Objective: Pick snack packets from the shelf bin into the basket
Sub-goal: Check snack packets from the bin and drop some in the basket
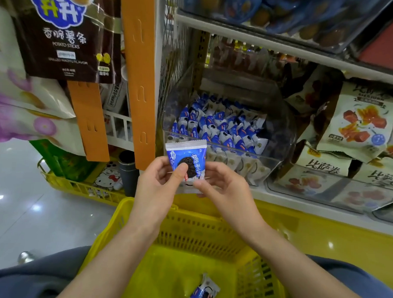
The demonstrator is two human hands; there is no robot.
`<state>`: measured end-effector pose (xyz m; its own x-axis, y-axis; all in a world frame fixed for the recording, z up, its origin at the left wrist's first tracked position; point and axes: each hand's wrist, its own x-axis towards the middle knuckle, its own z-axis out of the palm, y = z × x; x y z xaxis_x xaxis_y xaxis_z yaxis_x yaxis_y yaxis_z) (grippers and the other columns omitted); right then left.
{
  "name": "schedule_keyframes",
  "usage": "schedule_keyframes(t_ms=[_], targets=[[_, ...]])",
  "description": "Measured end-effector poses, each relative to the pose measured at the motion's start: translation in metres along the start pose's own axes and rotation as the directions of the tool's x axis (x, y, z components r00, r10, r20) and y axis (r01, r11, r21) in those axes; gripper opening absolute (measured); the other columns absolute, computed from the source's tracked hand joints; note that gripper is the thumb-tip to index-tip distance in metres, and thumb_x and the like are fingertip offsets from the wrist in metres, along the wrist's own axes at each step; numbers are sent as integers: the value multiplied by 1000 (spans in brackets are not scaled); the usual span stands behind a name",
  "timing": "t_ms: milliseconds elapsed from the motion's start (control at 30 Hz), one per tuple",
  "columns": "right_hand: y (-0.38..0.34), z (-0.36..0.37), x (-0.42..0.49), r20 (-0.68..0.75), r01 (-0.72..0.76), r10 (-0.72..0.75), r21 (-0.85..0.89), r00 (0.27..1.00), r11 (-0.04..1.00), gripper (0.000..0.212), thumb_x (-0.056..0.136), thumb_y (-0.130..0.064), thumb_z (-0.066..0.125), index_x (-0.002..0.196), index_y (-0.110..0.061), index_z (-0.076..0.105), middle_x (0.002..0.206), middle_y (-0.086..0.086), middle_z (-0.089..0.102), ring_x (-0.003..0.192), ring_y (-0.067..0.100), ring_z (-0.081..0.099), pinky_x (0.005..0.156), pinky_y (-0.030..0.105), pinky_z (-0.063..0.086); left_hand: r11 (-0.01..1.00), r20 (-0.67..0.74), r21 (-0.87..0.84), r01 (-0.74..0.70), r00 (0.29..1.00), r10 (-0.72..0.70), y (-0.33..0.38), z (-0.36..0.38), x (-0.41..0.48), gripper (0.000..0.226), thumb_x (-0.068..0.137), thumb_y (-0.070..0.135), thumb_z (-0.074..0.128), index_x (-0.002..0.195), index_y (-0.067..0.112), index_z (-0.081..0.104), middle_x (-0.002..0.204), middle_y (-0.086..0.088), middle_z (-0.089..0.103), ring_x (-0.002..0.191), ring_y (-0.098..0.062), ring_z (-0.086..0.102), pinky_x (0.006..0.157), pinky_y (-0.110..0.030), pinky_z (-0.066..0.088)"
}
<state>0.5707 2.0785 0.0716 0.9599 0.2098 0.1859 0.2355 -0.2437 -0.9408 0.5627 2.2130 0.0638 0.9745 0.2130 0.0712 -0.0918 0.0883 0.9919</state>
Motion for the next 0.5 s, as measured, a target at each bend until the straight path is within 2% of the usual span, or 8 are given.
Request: schedule_keyframes(t_ms=[67, 167, 233, 300, 400, 500], targets=[[0, -1, 0, -13, 114, -119, -196, 993, 974, 38, 80, -12, 69, 108, -34, 55, 94, -16, 64, 81, -5, 58, 73, 16, 52, 999, -11, -52, 14, 1000, -14, 2, -1, 1, 22, 79, 33, 60, 99, 23, 62, 91, 5, 72, 84, -1, 66, 66, -8, 46], [-1, -2, 1, 0, 297, -328, -426, 945, 855, 44, 81, -11, 69, 123, -18, 57, 100, -12, 60, 85, -12, 52, 79, 5, 43, 991, -1, -127, 47, 999, -47, 5, -2, 3, 37, 70, 41, 59, 102, 22, 63, 93, 5, 73, 89, -7, 67, 75, -19, 50], [-3, -4, 4, 41, 377, -416, -509, 908, 774, 46, 82, -11, 67, 126, -11, 55, 101, -9, 58, 87, -13, 47, 82, 4, 41, 985, 3, -164, 57, 998, -57, 9, -3, 5, 41, 69, 41, 60, 105, 21, 62, 95, 3, 72, 92, -10, 67, 82, -27, 51], [-8, -5, 10, 111, 430, -447, -546, 888, 719, 44, 86, -18, 63, 128, -11, 53, 104, -6, 59, 91, -10, 45, 83, 9, 42, 981, -9, -185, 60, 998, -63, 13, -5, 8, 41, 69, 41, 60, 104, 22, 62, 96, 4, 72, 94, -11, 67, 85, -30, 50], [-19, -13, 27, 153, 427, -417, -551, 896, 717, 39, 91, -39, 48, 126, -22, 53, 105, -11, 59, 92, -6, 52, 83, 12, 45, 970, -49, -237, 63, 996, -76, 18, -10, 17, 31, 70, 39, 60, 97, 25, 63, 91, 7, 73, 89, -8, 66, 86, -30, 49], [-26, -30, 67, -8, 322, -388, -542, 922, 776, 28, 94, -35, 46, 116, -23, 57, 100, -16, 57, 90, -8, 54, 76, 2, 40, 961, -70, -267, 77, 993, -99, 23, -14, 27, 10, 79, 32, 60, 89, 29, 61, 78, 14, 71, 75, 0, 63, 84, -28, 50]])
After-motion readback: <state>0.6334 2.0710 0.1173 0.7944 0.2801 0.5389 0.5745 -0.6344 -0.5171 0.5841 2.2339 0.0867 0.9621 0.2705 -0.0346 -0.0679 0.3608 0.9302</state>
